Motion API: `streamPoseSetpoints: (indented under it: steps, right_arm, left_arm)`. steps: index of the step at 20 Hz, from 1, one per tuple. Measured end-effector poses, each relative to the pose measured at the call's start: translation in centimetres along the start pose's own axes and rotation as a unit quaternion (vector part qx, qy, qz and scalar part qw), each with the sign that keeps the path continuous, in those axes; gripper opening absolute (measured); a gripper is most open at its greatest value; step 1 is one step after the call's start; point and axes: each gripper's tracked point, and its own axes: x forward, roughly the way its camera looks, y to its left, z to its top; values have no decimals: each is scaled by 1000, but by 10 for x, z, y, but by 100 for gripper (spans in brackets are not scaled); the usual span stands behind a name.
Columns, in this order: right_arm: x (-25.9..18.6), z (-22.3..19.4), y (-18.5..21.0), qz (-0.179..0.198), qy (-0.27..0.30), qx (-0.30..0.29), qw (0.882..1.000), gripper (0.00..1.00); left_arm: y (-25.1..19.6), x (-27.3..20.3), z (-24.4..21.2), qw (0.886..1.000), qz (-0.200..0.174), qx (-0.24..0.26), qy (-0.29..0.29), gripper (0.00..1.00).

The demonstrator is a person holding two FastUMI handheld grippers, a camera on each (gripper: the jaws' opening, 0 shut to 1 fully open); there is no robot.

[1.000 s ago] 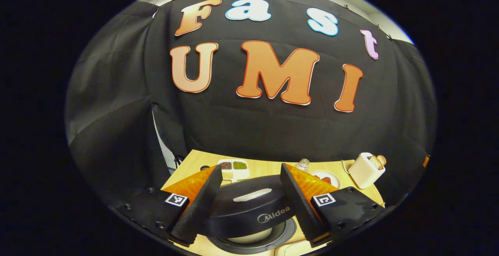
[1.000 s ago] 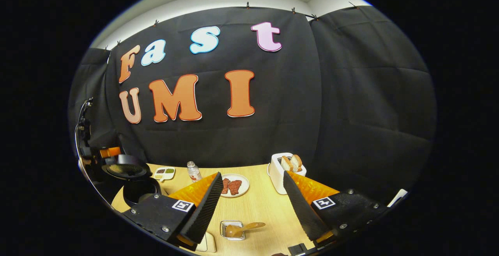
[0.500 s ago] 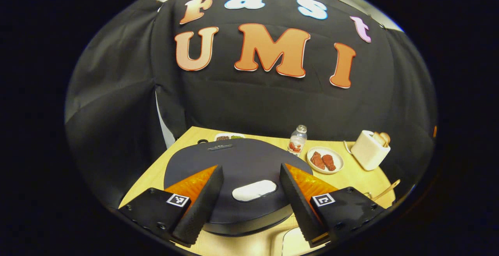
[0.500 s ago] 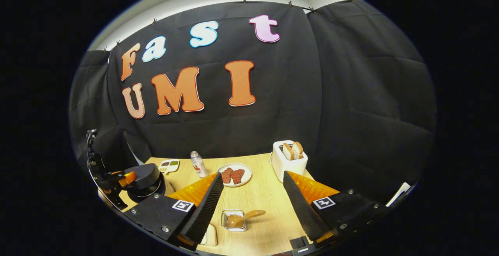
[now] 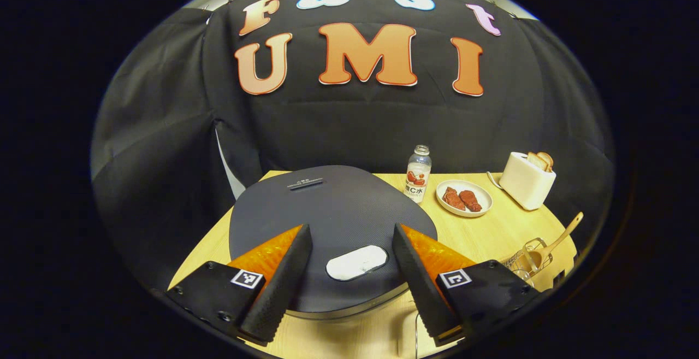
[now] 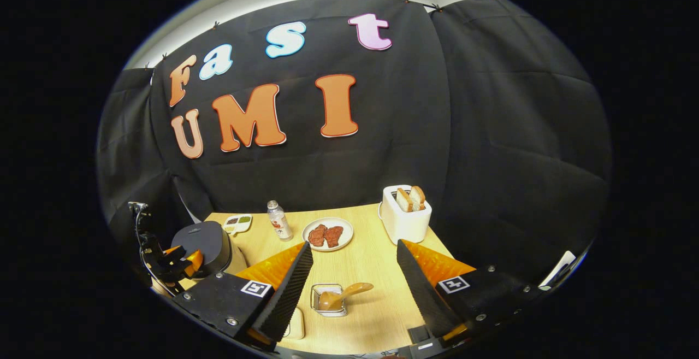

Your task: Close the left gripper, press the button to open the rice cooker; take a wooden spoon from the chopstick holder with the right hand, scoop a spoonful of rice and pour it into the rice cooker, then put the wooden spoon back into the chopstick holder.

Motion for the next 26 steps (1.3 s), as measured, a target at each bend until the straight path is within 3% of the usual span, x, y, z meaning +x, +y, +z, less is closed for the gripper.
streamPoseSetpoints:
  steps: [8, 11, 15, 17, 18, 20, 21, 22, 23, 26]
  right_arm:
    - [2, -9, -2, -2, 1, 2, 1000, 95]
    - [1, 3, -6, -6, -12, 2, 1000, 95]
    - [-3, 27, -3, 0, -38, 13, 999, 95]
    - [-3, 38, -3, 1, -49, 8, 999, 95]
    - [-5, 43, -2, 1, -54, 5, 999, 100]
    - [-6, 51, 1, 4, -62, 1, 998, 95]
    - [-6, 54, 2, 5, -65, 0, 998, 100]
    - [-6, 58, 3, 6, -68, -2, 998, 95]
    - [-6, 60, 4, 6, -71, -4, 997, 100]
    - [-8, 67, 4, 7, -78, -9, 997, 95]
  left_arm:
    - [-3, -1, 7, 999, -20, 27, 15, 100]
    - [15, -13, 20, 998, 6, 52, 33, 97]
    - [27, -45, 69, 999, 18, 38, 4, 100]
    - [36, -67, 102, 999, 24, 17, -17, 96]
    - [41, -77, 121, 999, 28, 8, -32, 98]
    - [51, -110, 160, 997, 36, -4, -64, 100]
    - [55, -124, 176, 996, 38, -9, -74, 100]
    - [57, -138, 192, 995, 37, -15, -86, 98]
    - [59, -151, 207, 994, 36, -20, -98, 96]
    - [74, -191, 237, 991, 37, -27, -126, 100]
